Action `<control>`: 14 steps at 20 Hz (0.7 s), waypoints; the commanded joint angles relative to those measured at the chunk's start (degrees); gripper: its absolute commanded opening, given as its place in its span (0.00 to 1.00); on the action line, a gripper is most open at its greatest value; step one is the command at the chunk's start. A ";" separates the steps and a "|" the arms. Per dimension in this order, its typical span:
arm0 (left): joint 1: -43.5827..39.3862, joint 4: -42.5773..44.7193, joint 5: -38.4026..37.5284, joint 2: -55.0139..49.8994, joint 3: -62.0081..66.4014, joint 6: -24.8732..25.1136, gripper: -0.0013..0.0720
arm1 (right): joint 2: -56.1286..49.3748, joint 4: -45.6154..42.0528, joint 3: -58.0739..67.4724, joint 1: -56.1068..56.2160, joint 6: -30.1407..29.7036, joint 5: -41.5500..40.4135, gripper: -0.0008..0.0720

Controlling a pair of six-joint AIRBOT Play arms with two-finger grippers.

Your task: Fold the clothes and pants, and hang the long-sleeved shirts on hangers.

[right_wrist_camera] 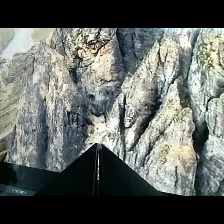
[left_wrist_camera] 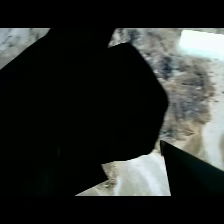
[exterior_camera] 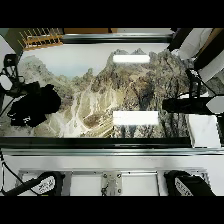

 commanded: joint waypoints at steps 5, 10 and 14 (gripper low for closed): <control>13.42 2.75 -1.22 -14.36 0.72 0.20 1.00 | 0.02 0.00 0.07 0.04 0.00 0.00 0.03; 13.66 2.71 -3.69 -19.15 0.72 -0.81 1.00 | 0.02 0.02 0.07 0.04 0.00 0.00 0.03; 10.78 -0.59 -4.52 -17.31 0.72 -3.17 0.03 | 0.02 0.00 0.07 0.04 0.00 0.00 0.03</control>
